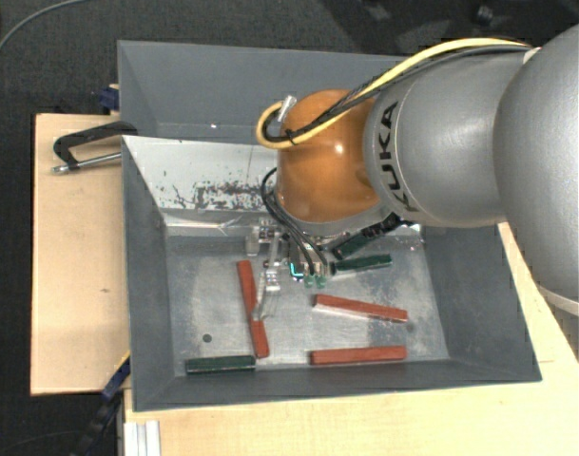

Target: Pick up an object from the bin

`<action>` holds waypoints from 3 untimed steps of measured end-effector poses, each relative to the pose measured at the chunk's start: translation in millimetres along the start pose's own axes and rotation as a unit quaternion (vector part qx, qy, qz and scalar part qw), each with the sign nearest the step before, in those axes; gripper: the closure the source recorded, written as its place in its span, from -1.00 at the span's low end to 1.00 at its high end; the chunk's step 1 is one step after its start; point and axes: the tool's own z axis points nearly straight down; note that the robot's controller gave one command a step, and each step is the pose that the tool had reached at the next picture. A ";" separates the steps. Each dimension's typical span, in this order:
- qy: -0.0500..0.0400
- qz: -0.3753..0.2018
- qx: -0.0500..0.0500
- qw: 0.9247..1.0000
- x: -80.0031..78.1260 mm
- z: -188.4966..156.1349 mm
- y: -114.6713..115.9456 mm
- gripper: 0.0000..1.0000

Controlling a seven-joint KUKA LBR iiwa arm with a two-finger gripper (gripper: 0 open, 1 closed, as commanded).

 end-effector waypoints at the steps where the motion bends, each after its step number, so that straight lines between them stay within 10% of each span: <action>1: -0.002 0.046 0.001 0.999 -43.6 74.3 -53.3 -1.00; 2: -0.004 -0.196 0.000 0.981 23.2 71.8 54.4 -1.00; 3: -0.006 -0.194 0.000 0.981 21.3 70.8 52.2 1.00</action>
Offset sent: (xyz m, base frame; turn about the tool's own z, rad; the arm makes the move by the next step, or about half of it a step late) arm 0.0430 -0.0503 -0.0713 0.0882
